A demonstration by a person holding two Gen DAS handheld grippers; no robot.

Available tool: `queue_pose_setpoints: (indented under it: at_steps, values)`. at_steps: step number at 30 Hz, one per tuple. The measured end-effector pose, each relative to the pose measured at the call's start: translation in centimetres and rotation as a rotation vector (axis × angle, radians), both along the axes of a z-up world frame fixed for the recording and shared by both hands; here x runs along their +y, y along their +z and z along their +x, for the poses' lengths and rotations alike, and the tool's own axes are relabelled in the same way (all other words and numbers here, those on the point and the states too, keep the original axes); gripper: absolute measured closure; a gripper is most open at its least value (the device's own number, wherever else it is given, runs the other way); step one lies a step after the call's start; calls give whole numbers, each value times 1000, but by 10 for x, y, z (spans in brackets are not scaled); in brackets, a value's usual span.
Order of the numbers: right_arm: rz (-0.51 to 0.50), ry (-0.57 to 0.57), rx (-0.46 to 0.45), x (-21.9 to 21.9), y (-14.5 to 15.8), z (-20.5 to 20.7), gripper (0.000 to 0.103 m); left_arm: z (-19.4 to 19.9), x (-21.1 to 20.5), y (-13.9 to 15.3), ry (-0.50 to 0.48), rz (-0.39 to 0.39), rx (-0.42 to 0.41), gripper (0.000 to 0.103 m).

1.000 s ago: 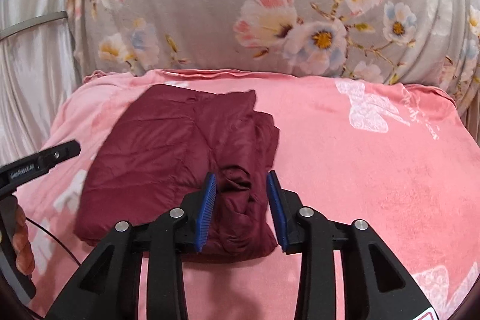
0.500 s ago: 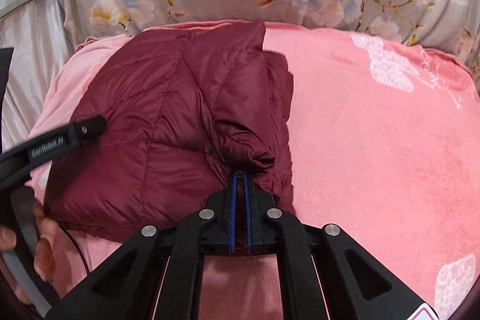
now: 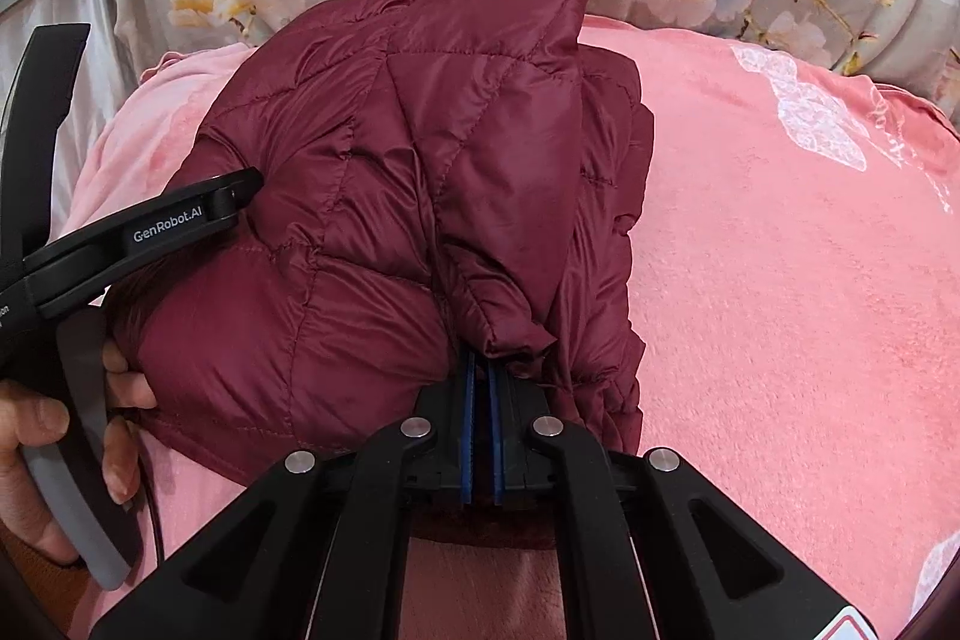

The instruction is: Fold large clothes

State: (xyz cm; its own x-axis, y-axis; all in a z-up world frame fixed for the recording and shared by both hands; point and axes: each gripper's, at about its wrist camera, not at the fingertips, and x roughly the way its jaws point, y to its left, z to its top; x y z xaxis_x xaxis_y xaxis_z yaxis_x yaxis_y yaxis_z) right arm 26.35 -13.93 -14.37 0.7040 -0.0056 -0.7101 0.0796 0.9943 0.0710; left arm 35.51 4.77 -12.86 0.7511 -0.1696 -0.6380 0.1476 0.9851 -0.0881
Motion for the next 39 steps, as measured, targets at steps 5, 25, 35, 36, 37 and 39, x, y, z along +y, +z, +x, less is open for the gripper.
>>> queue_pose_setpoints:
  at_steps: [5, 25, 35, 36, 37, 39]
  values:
    - [-7, -2, 5, 1, -1, 1, 100, 1, -3, -2, 9, 15, -12, 21]
    - [-2, -50, -156, -1, 86, -133, 71, -158, 7, 72, 91, 85, 10, 19]
    - [-56, -13, -267, 12, 115, -226, 64, -304, 36, 109, 105, 0, -39, 17]
    - [-65, -7, -282, 16, 119, -236, 61, -319, 37, 111, 106, -3, -47, 17]
    - [-77, -2, -293, 19, 123, -246, 60, -327, 36, 114, 102, -2, -55, 17]
    - [-115, 13, -320, 32, 137, -279, 57, -352, 33, 122, 96, 14, -83, 16]
